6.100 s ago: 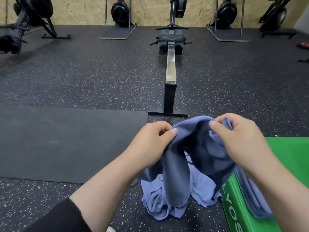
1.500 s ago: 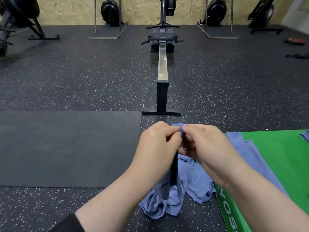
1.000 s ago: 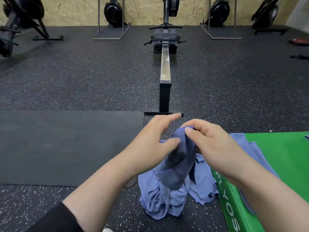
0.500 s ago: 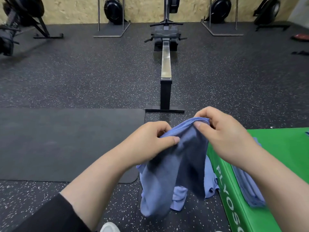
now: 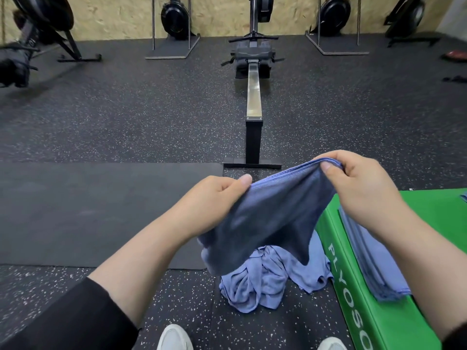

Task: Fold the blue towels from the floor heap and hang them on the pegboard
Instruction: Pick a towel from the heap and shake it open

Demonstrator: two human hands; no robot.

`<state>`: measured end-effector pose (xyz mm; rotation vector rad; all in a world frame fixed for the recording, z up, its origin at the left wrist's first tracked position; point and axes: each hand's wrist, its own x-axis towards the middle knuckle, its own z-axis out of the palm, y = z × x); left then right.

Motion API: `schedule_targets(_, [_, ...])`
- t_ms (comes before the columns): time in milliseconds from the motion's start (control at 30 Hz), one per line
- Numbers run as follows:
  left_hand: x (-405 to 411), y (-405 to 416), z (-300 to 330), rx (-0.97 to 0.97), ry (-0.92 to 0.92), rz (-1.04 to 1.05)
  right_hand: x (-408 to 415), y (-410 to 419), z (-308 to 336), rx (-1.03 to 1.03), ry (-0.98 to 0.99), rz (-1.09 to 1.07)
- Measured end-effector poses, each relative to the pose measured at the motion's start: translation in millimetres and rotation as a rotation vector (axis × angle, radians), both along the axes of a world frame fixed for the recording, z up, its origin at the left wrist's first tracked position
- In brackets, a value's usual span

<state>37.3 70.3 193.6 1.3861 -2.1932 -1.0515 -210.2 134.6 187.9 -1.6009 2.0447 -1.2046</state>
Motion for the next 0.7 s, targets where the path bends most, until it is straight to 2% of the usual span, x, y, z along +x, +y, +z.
schedule_targets(367, [16.2, 3.3, -6.4, 0.128, 0.064, -0.060, 2.3, 14.0, 5.5, -0.036, -0.057, -0.021])
schedule_targets(500, [20.6, 2.3, -7.2, -0.054, -0.156, -0.051, 2.8, 19.8, 12.4, -0.079, -0.092, -0.041])
schedule_targets(700, [21.7, 1.8, -8.5, -0.225, -0.289, 0.095, 6.0, 25.2, 20.5, -0.111, -0.117, -0.036])
